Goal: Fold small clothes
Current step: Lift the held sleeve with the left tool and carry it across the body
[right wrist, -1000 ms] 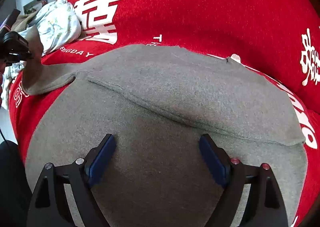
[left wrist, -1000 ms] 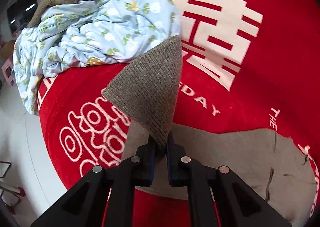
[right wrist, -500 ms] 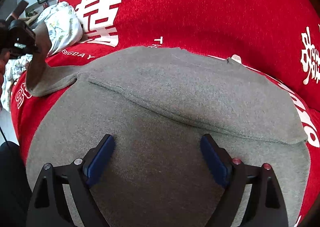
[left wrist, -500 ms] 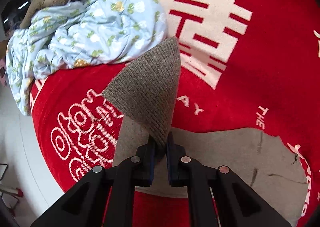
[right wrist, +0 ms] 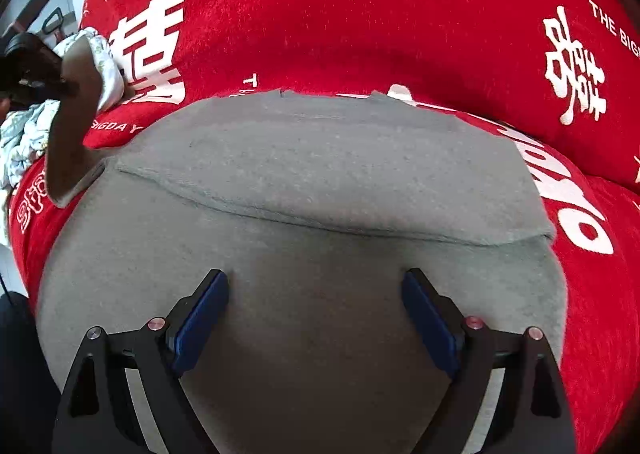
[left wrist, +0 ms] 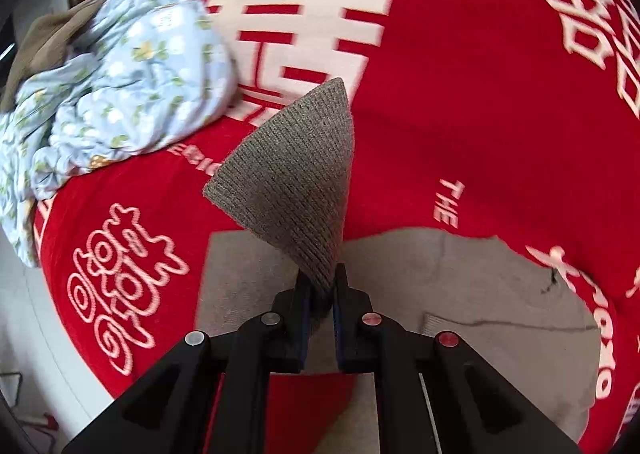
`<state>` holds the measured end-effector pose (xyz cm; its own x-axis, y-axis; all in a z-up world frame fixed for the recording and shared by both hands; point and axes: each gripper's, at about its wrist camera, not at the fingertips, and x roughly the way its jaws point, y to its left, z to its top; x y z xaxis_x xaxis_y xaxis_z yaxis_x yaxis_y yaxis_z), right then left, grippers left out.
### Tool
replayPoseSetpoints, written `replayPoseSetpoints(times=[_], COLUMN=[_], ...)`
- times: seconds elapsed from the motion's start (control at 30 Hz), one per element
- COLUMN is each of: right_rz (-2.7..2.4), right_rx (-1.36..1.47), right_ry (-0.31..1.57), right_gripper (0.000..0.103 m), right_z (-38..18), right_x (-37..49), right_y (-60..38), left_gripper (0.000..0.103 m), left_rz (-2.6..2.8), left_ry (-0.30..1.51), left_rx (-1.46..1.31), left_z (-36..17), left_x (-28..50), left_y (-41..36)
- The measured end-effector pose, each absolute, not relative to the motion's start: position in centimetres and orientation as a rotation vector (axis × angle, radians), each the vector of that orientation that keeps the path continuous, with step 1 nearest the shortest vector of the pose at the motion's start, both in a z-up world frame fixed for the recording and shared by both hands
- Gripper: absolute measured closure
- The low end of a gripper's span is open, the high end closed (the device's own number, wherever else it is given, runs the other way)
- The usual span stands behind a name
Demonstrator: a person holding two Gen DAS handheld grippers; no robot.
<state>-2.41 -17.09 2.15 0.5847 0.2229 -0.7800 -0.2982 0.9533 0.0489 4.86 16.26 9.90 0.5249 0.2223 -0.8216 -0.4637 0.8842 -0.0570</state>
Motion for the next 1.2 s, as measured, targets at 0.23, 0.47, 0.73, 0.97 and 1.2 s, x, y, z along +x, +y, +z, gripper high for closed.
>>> replayPoseSetpoints(times=[0.23,0.47,0.73,0.97,1.2], right_rz=[0.34,0.353,0.296,0.289,0.289], right_rx=[-0.088,-0.037,-0.023,-0.029,-0.033], right_ry=[0.876,0.865,0.867,0.856,0.846], right_gripper=[0.009,0.009,0.009,0.009,0.009], right_z=[2.1,2.3,2.6,2.4,2.2], right_x=[-2.6,-2.9,-3.4,-4.0,-4.3], right_y=[-17.3,-18.0,-20.7,-21.4,-21.4], left_gripper=[0.092,0.092,0.093,0.092,0.092], left_rz=[0.338,0.277,0.25,0.201,0.146], left_ry=[0.976,0.995,0.998,0.987,0.985], left_rx=[-0.202,-0.131,-0.109,-0.065,-0.024], left_z=[9.1,8.8,9.0,9.8,10.4], left_x=[5.8,6.2,6.9,7.8,8.4], left_y=[9.5,3.8,0.4,-4.0,-8.2])
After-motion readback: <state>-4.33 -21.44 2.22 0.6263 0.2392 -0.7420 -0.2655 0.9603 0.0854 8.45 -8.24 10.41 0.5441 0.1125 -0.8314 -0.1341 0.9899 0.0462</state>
